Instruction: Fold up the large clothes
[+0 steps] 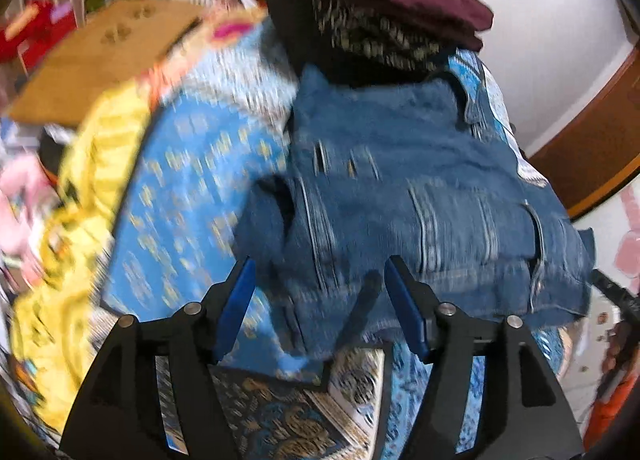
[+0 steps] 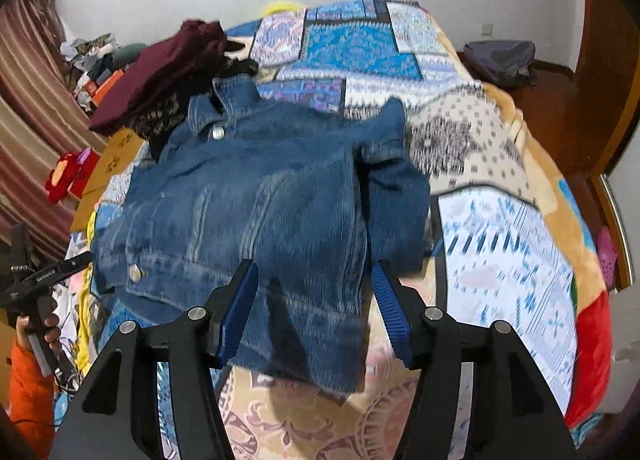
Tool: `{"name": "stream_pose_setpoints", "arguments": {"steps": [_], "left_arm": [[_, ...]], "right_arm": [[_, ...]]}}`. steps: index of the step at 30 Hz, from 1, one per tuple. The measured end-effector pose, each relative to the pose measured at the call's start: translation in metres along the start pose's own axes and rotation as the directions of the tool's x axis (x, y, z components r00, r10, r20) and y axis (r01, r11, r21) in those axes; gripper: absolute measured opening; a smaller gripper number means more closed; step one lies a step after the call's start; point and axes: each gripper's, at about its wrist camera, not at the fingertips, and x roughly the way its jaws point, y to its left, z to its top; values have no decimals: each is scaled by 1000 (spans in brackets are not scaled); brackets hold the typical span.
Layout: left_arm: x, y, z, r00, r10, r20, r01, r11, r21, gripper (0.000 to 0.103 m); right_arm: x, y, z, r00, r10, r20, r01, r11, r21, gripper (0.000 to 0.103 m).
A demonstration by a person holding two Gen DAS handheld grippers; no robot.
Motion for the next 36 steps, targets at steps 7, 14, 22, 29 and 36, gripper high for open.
{"name": "stream_pose_setpoints", "arguments": {"steps": [7, 14, 22, 29, 36], "left_arm": [[37, 10, -17, 986, -120, -120, 110, 990, -84, 66], [41, 6, -15, 985, -124, -122, 117, 991, -59, 63], [20, 1, -16, 990, -108, -86, 109, 994, 10, 15], [-35, -30, 12, 986, -157, 54, 151, 983, 108, 9], [-64, -61, 74, 959, -220, 179, 192, 968, 163, 8]], "right_arm": [[11, 9, -14, 1000, -25, -14, 24, 999, -32, 58], [9, 12, -19, 1000, -30, -9, 30, 998, -61, 59], [0, 7, -16, 999, 49, -15, -49, 998, 47, 14], [-32, 27, 21, 979, 169, 111, -170, 985, -2, 12], [-29, 31, 82, 964, 154, 218, -153, 988, -22, 11]]}}
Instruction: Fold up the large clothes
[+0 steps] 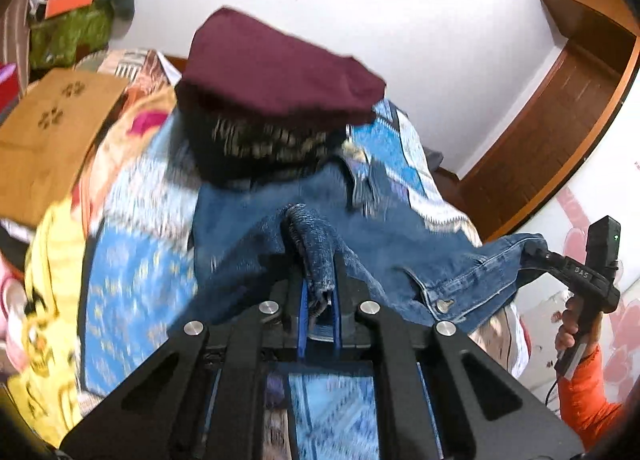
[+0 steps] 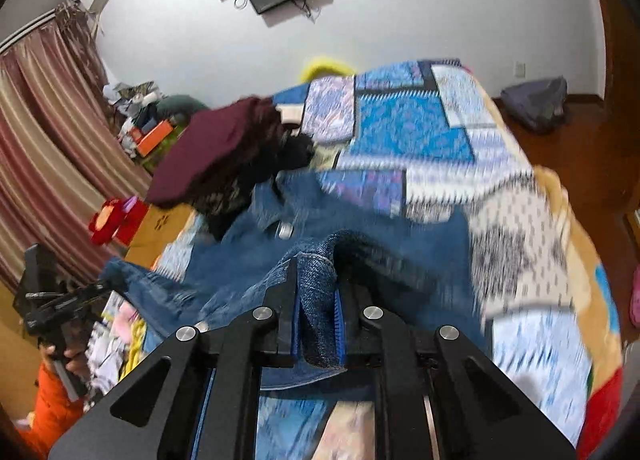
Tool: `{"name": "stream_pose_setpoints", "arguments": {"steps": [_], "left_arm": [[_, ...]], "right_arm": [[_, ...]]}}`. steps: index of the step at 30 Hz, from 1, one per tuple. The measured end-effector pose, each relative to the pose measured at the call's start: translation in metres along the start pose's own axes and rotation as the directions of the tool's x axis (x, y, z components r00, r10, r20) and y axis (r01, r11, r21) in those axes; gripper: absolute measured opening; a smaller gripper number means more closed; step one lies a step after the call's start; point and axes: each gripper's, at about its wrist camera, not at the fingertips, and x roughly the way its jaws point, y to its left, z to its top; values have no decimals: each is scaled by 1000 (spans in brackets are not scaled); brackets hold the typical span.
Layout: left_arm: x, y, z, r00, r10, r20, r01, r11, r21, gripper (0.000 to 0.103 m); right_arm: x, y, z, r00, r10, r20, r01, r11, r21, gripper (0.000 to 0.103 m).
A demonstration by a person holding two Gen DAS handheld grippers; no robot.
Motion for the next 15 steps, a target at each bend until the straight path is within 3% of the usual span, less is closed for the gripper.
{"name": "stream_pose_setpoints", "arguments": {"steps": [6, 12, 15], "left_arm": [[26, 15, 47, 997, 65, 47, -63, 997, -48, 7], [87, 40, 56, 991, 132, -31, -134, 986, -96, 8], [111, 43, 50, 981, 181, -73, -186, 980, -65, 9]], "right_arm": [[30, -33, 33, 999, -50, 12, 49, 995, 92, 11], [82, -62, 25, 992, -87, -92, 101, 982, 158, 11], [95, -74, 22, 988, -82, -131, 106, 978, 182, 12]]}}
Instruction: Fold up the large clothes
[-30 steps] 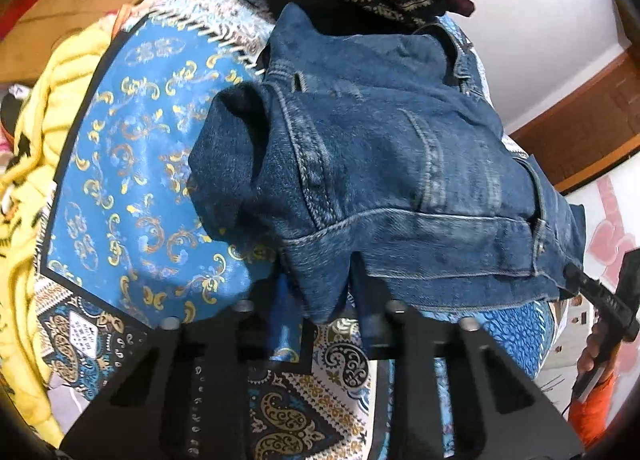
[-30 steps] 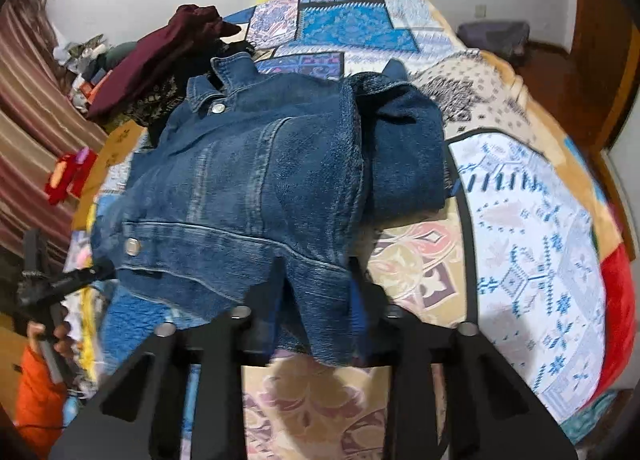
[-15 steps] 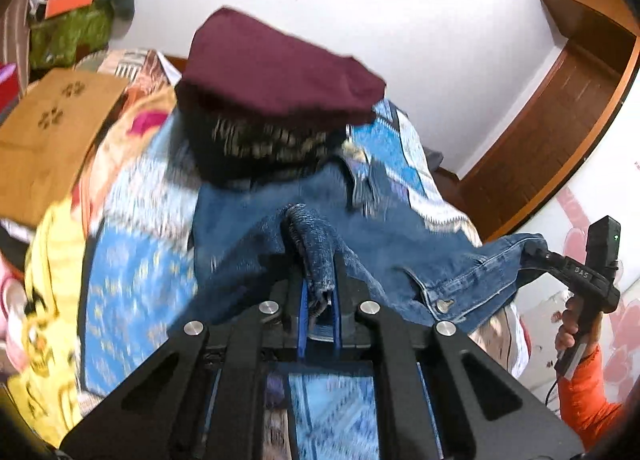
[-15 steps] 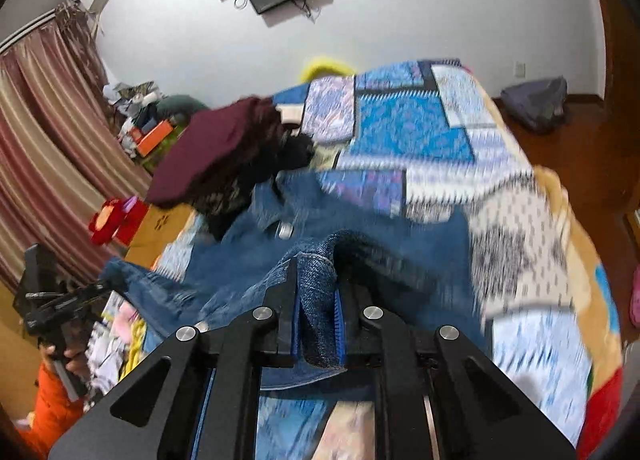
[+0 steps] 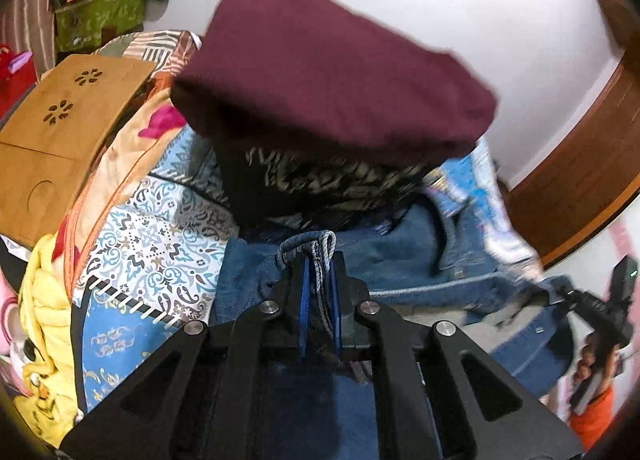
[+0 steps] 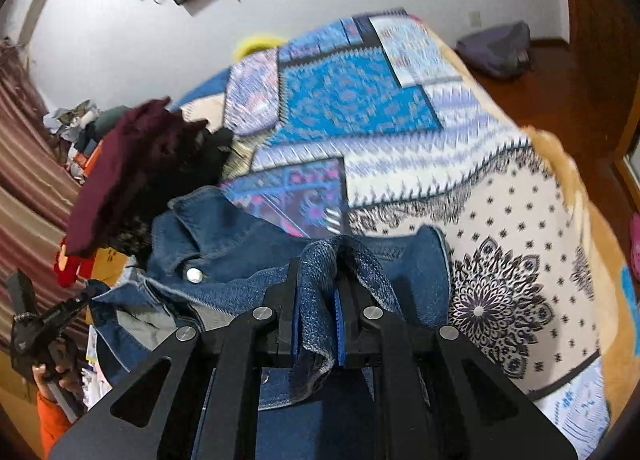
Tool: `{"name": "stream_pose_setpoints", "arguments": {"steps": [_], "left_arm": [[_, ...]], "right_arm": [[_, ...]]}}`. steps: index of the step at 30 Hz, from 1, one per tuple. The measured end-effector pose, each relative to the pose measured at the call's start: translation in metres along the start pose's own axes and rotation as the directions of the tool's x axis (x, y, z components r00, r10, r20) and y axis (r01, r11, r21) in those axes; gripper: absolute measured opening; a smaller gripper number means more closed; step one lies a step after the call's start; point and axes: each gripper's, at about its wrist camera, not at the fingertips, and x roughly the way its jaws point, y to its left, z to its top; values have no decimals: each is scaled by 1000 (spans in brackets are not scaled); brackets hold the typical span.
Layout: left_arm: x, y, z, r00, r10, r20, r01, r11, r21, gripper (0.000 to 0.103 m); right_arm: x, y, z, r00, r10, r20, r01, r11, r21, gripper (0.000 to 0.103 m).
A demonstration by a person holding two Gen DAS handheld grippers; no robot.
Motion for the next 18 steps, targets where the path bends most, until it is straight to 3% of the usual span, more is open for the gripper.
{"name": "stream_pose_setpoints", "arguments": {"steps": [6, 8, 12, 16, 18], "left_arm": [[17, -6, -12, 996, 80, -30, -77, 993, 94, 14], [13, -9, -14, 995, 93, -37, -88, 990, 112, 24], [-4, -14, -15, 993, 114, -13, -111, 984, 142, 35], [-33, -23, -19, 994, 102, 32, -106, 980, 167, 42], [-41, -28, -22, 994, 101, 41, -107, 977, 187, 42]], "right_arm": [[11, -22, -2, 997, 49, -61, -43, 994, 101, 15], [9, -22, -2, 996, 40, -75, -33, 995, 99, 18], [-14, -9, -3, 997, -71, -43, 71, 997, 9, 27], [-43, 1, -7, 995, -100, 22, 102, 993, -61, 38], [-52, 6, -10, 994, -105, 35, 108, 990, -92, 39]]}}
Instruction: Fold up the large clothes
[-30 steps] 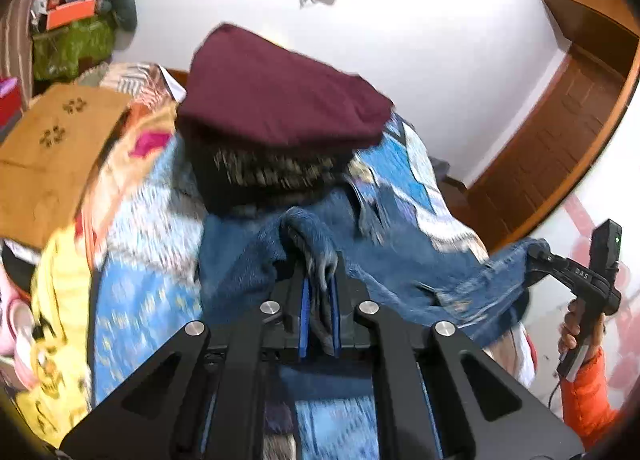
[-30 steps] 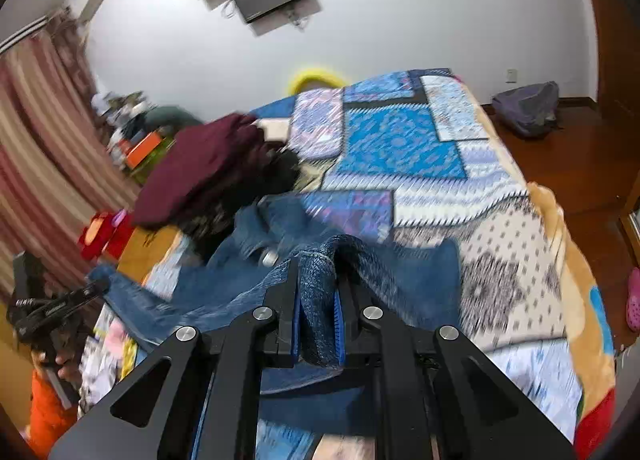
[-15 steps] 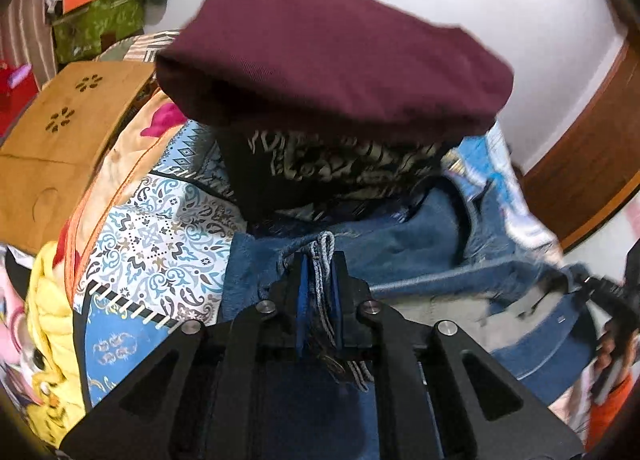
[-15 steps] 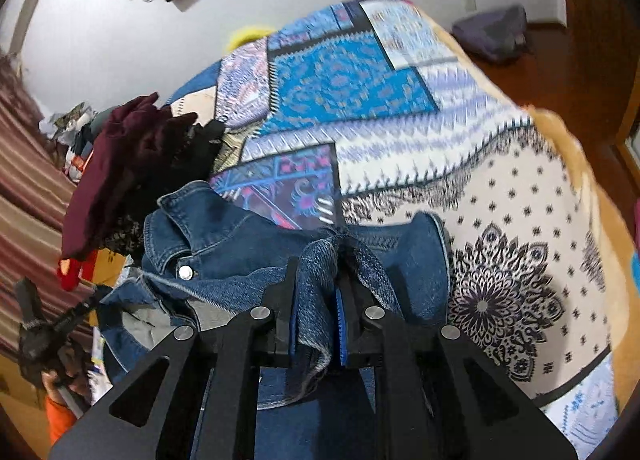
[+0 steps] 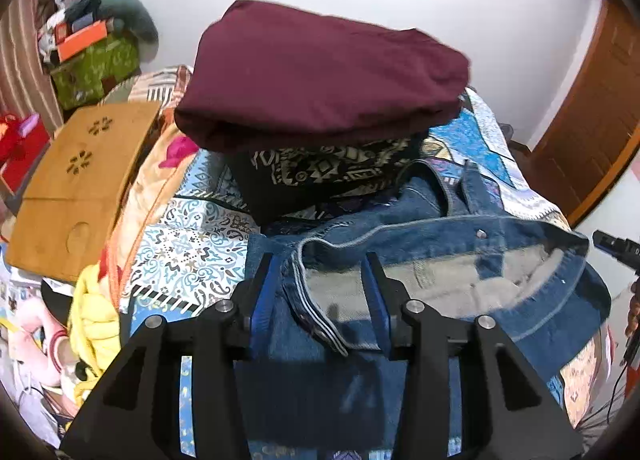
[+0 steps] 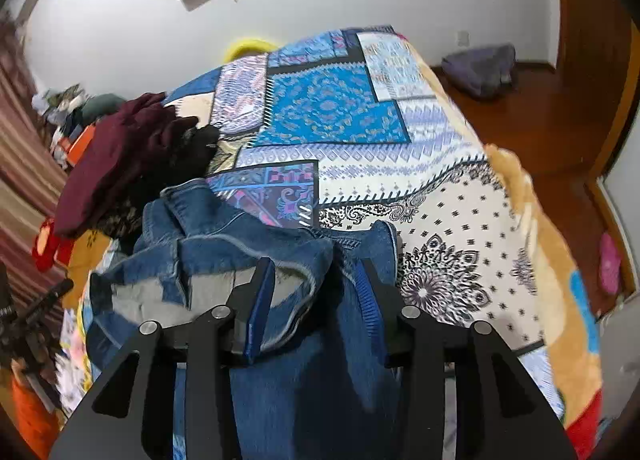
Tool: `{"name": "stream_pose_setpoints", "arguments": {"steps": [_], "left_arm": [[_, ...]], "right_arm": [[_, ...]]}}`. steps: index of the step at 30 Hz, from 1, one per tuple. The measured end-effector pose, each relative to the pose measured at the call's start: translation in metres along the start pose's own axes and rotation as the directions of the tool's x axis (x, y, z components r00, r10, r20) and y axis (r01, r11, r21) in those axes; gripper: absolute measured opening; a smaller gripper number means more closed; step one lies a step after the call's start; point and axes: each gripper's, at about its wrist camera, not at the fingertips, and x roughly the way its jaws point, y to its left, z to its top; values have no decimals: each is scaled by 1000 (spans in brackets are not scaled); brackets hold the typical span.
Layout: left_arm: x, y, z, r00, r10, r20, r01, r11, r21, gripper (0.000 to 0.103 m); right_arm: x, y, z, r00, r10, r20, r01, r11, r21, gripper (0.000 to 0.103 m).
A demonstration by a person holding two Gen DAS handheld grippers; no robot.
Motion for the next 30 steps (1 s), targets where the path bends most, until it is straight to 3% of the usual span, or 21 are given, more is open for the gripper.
{"name": "stream_pose_setpoints", "arguments": {"steps": [4, 8, 18, 23, 26, 30], "left_arm": [[-15, -18, -16, 1000, -1, -2, 1, 997, 76, 49], [-12, -33, -40, 997, -39, -61, 45, 993, 109, 51], [29, -59, -83, 985, -9, -174, 38, 986, 164, 51], [47, -58, -73, 987, 5, -161, 21, 987, 161, 51], [62, -58, -57, 986, -17, -164, 41, 989, 142, 52], [84, -55, -22, 988, 10, -152, 13, 989, 148, 52]], "right_arm": [[-14, 19, -17, 1000, -6, -5, 6, 994, -112, 39], [-14, 40, -40, 999, 14, -46, -23, 979, -200, 39], [31, 93, -99, 976, 41, -215, -112, 937, -331, 39], [52, 115, -102, 974, 16, -224, -108, 908, -405, 40], [69, 123, -91, 971, 10, -238, -111, 902, -416, 42], [96, 126, -62, 963, -20, -268, -90, 916, -390, 42]]}}
